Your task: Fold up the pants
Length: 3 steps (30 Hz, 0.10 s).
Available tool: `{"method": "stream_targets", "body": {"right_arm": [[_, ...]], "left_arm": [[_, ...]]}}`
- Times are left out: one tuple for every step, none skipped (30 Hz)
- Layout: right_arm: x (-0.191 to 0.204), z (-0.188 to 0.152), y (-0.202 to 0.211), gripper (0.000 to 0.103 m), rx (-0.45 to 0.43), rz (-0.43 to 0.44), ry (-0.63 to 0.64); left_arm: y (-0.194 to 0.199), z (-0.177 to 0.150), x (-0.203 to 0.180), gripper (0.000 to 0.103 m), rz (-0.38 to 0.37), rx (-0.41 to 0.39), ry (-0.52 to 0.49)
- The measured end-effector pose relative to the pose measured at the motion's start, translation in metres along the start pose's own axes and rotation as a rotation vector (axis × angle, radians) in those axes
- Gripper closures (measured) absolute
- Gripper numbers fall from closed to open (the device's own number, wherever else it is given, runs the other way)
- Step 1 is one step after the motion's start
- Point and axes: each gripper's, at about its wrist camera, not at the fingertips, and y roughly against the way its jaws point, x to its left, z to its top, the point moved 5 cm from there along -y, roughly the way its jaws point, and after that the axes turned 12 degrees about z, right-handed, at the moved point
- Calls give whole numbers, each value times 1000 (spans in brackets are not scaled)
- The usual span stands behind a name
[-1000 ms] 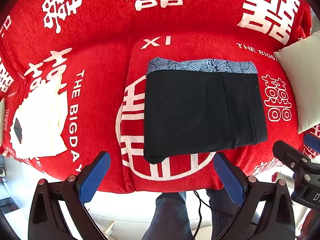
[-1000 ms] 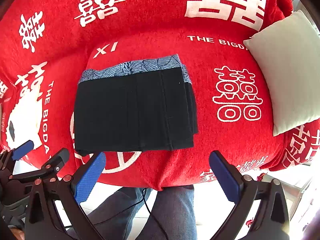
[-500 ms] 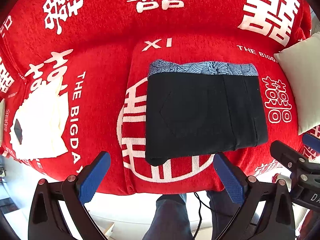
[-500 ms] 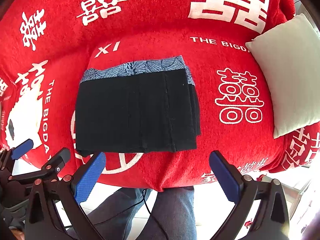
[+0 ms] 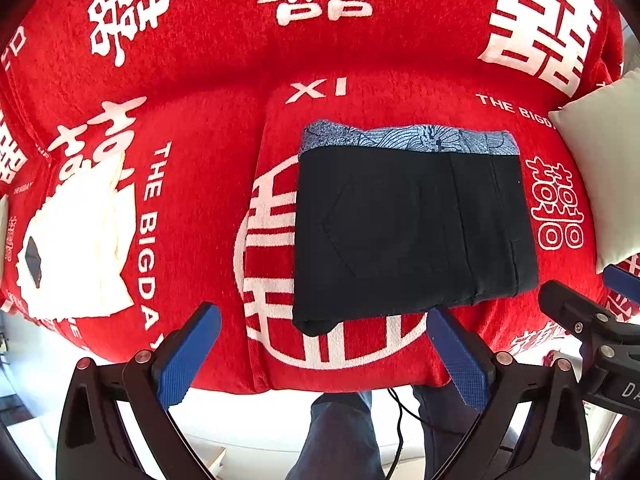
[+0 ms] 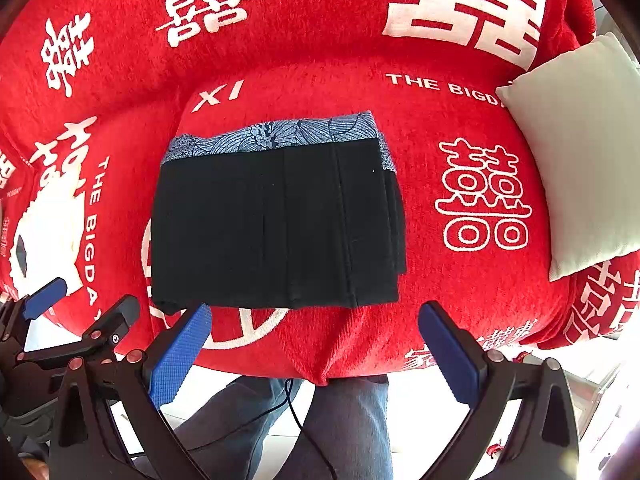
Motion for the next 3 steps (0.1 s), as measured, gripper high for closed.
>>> {"method": "stream_targets", "body": {"right_arm": [[0,0,0,0,0,0,0],[0,1,0,0,-1,-1,0],[0,1,0,0,-2,-1,1]], "left_arm": [[0,1,0,0,0,-3,-2],[0,1,0,0,-2,-3,-2],[0,1,1,0,-6,-1,2]]}}
